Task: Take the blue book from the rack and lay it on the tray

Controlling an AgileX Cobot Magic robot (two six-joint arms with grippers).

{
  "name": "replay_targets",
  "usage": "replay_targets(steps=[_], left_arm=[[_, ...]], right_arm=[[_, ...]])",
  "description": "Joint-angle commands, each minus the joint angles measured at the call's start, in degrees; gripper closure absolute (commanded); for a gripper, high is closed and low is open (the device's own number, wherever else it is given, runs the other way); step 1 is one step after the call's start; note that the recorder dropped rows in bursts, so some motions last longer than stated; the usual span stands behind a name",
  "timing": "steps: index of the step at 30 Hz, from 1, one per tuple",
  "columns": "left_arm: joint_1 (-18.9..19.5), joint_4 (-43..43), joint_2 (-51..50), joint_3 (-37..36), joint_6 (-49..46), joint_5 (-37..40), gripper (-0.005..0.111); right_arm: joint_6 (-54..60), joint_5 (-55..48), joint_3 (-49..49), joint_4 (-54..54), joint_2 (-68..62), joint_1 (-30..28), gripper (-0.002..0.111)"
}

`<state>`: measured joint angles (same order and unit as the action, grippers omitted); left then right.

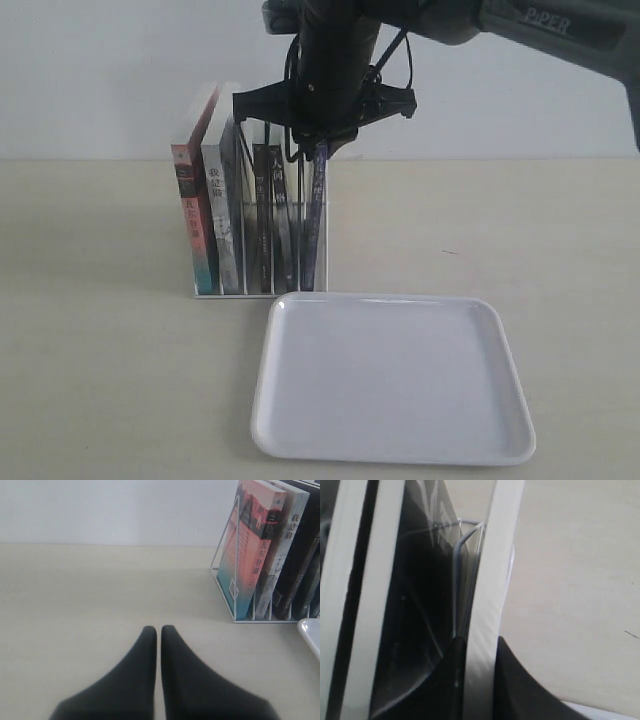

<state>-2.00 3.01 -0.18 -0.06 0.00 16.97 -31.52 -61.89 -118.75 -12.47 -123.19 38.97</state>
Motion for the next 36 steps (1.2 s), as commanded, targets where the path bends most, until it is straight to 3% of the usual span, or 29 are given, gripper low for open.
replay_targets(steps=[1, 36], left_arm=[[0.1, 0.2, 0.2, 0.1, 0.0, -0.2, 0.103], [0.1, 0.2, 0.2, 0.1, 0.0, -0.2, 0.103]], right_arm=[[0.1, -0.1, -0.2, -0.8, 0.5, -0.1, 0.108], [2.3, -8.1, -9.4, -1.8, 11.5, -0.1, 0.108]])
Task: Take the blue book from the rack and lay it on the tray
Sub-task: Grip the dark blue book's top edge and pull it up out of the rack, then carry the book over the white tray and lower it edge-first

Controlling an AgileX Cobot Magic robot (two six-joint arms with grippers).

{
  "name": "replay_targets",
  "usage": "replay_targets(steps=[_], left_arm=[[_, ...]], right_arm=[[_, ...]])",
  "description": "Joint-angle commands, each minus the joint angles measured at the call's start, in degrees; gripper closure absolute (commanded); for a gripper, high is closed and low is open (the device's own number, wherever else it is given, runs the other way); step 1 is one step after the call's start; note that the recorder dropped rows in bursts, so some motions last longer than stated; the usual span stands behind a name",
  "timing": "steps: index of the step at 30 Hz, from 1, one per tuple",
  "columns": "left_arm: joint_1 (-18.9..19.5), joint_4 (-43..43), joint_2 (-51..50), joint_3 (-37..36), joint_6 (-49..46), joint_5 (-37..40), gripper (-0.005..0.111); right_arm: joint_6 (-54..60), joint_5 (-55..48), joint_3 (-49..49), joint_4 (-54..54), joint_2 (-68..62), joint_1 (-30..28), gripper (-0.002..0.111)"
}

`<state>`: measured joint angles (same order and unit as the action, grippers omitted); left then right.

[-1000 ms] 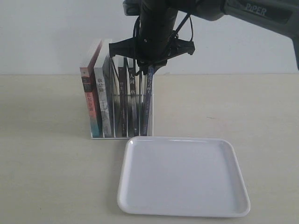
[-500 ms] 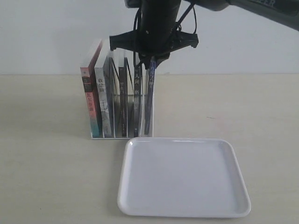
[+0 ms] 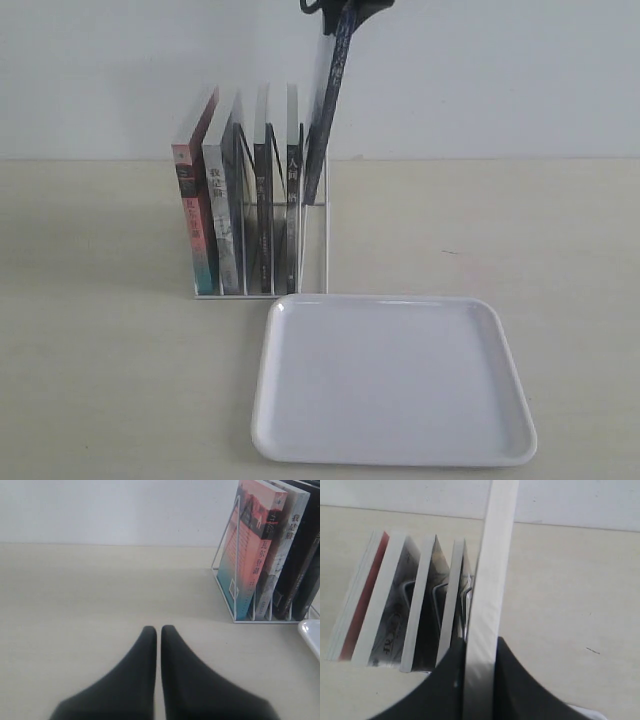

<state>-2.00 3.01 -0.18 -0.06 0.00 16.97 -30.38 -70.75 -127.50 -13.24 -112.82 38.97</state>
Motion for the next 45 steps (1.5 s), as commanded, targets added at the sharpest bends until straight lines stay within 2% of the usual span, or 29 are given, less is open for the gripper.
replay_targets(steps=[1, 28, 33, 36, 40, 45], left_arm=[[0.1, 0.2, 0.2, 0.1, 0.0, -0.2, 0.103], [0.1, 0.2, 0.2, 0.1, 0.0, -0.2, 0.103], [0.1, 0.2, 0.2, 0.1, 0.0, -0.2, 0.103], [0.1, 0.2, 0.2, 0.1, 0.0, -0.2, 0.103], [0.1, 0.2, 0.2, 0.1, 0.0, -0.2, 0.103], [0.1, 0.2, 0.2, 0.1, 0.0, -0.2, 0.103]], right_arm=[[1.4, 0.8, -0.6, -1.0, 1.2, -0.1, 0.108], [8.4, 0.8, 0.0, -7.2, 20.0, -0.1, 0.108], [7.5, 0.8, 10.2, -10.8, 26.0, -0.1, 0.108], [0.5, 0.8, 26.6, -12.4, 33.5, -0.1, 0.108], [-2.5, 0.8, 42.1, -11.1, 36.0, -0.1, 0.108], [-3.6, 0.8, 47.6, -11.3, 30.5, 1.0, 0.108]])
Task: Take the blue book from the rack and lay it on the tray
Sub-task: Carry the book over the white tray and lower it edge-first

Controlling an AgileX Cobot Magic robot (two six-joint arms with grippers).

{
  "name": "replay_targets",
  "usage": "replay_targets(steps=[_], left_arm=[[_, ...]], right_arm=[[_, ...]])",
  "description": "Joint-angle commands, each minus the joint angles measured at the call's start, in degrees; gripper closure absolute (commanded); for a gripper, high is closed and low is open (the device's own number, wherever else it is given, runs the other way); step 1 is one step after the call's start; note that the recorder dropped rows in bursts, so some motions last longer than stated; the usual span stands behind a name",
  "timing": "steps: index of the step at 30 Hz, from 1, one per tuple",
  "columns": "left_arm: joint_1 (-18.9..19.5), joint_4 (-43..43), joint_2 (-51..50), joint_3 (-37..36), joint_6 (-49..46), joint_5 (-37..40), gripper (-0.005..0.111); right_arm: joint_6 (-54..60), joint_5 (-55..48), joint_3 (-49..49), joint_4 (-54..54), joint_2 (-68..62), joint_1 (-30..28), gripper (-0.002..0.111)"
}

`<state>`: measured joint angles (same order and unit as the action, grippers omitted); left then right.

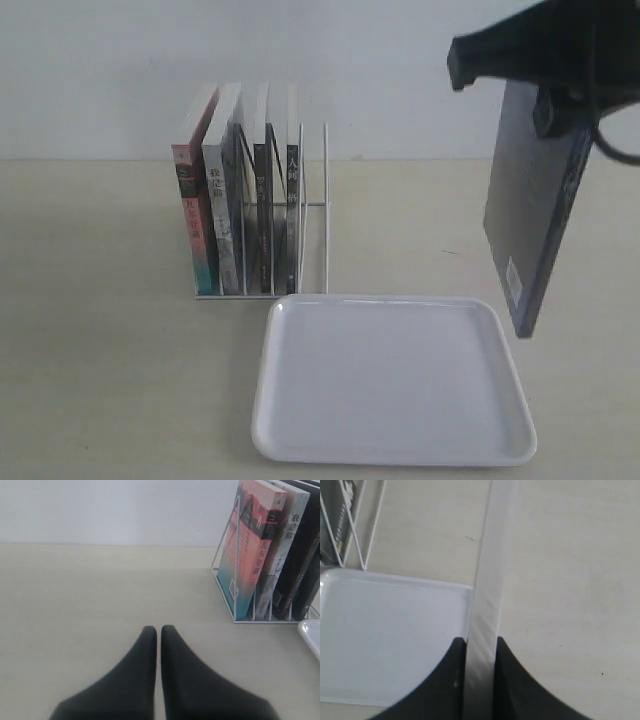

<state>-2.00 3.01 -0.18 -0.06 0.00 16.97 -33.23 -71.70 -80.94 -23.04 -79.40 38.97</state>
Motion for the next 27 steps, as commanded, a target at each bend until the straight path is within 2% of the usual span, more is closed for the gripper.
replay_targets(steps=[1, 4, 7, 15, 27], left_arm=[[0.1, 0.2, 0.2, 0.1, 0.0, -0.2, 0.103], [0.1, 0.2, 0.2, 0.1, 0.0, -0.2, 0.103], [0.1, 0.2, 0.2, 0.1, 0.0, -0.2, 0.103], [0.1, 0.2, 0.2, 0.1, 0.0, -0.2, 0.103], [0.1, 0.2, 0.2, 0.1, 0.0, -0.2, 0.103]], right_arm=[[-0.5, 1.7, 0.9, -1.5, -4.6, 2.4, 0.108], [0.9, 1.7, 0.9, -1.9, -9.3, 6.4, 0.108], [0.2, 1.7, 0.9, -3.6, -11.1, 7.8, 0.108], [-0.3, 1.7, 0.9, -6.9, -12.0, 7.9, 0.108], [0.4, 1.7, 1.0, -6.0, -12.0, 7.9, 0.108]])
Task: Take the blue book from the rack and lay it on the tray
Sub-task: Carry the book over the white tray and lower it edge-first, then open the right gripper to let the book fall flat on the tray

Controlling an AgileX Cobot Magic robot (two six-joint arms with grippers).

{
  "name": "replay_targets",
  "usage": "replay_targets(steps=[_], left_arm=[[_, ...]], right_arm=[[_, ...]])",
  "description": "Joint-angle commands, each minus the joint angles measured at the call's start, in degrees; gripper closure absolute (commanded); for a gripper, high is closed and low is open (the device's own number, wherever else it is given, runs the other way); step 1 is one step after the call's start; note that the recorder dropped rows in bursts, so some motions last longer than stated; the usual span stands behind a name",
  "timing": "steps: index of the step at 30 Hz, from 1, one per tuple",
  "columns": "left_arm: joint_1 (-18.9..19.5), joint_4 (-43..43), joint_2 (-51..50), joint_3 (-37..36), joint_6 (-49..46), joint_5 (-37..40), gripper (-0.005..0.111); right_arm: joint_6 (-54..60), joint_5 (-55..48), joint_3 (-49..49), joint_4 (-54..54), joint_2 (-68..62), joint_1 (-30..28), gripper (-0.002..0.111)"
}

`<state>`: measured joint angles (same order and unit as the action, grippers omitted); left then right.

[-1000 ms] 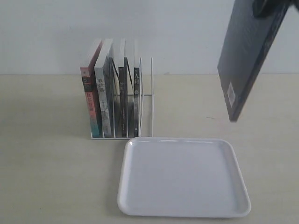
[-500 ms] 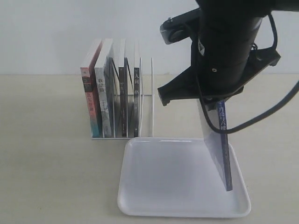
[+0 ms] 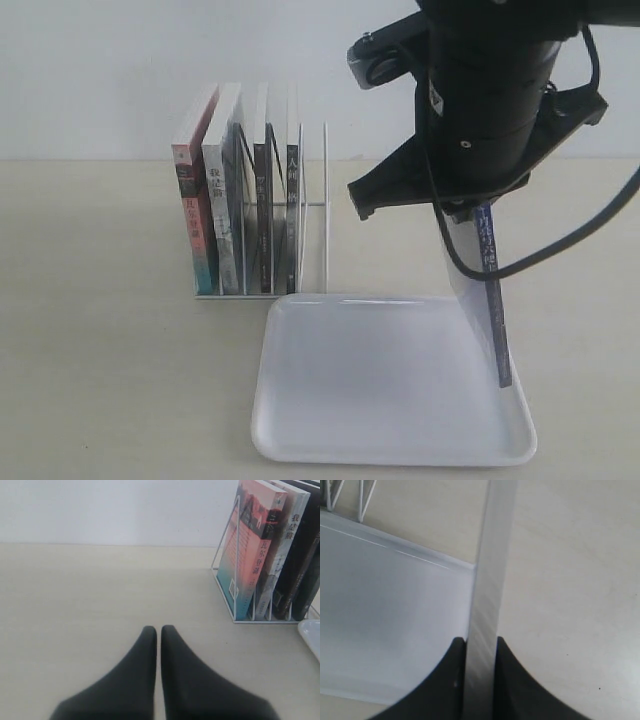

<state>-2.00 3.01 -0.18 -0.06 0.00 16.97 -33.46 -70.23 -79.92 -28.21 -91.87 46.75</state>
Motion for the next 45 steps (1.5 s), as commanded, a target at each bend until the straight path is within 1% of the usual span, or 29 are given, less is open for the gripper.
replay_targets(steps=[1, 7, 10, 16, 25, 27, 28, 33, 35, 40, 45], left_arm=[[0.1, 0.2, 0.2, 0.1, 0.0, -0.2, 0.103], [0.1, 0.2, 0.2, 0.1, 0.0, -0.2, 0.103], [0.1, 0.2, 0.2, 0.1, 0.0, -0.2, 0.103], [0.1, 0.2, 0.2, 0.1, 0.0, -0.2, 0.103], [0.1, 0.2, 0.2, 0.1, 0.0, -0.2, 0.103], [0.1, 0.2, 0.2, 0.1, 0.0, -0.2, 0.103], [0.1, 0.2, 0.2, 0.1, 0.0, -0.2, 0.103], [0.1, 0.2, 0.2, 0.1, 0.0, -0.2, 0.103], [0.1, 0.2, 0.2, 0.1, 0.0, -0.2, 0.103], [0.1, 0.2, 0.2, 0.1, 0.0, -0.2, 0.103], [0.1, 0.2, 0.2, 0.1, 0.0, -0.2, 0.103]], right_arm=[[1.0, 0.3, 0.0, -0.2, 0.4, 0.1, 0.108], [1.3, 0.3, 0.1, -0.7, 0.4, 0.1, 0.108], [1.2, 0.3, 2.4, -0.6, 0.4, 0.1, 0.109], [-3.2, 0.3, 8.0, -2.1, 0.4, 0.1, 0.109], [-5.0, 0.3, 8.1, 0.1, 0.4, 0.1, 0.108], [-5.0, 0.3, 8.1, 1.7, 0.4, 0.1, 0.104], [-5.0, 0.3, 8.1, 2.4, 0.4, 0.1, 0.100], [-4.8, 1.0, 8.1, 5.1, 0.1, 0.1, 0.069], [-5.7, 1.0, 8.1, 7.2, 0.0, 0.1, 0.062], [-5.4, 2.9, 7.7, 13.4, 0.0, 0.1, 0.062], [-5.4, 4.5, 6.9, 15.2, 0.0, 0.1, 0.062]])
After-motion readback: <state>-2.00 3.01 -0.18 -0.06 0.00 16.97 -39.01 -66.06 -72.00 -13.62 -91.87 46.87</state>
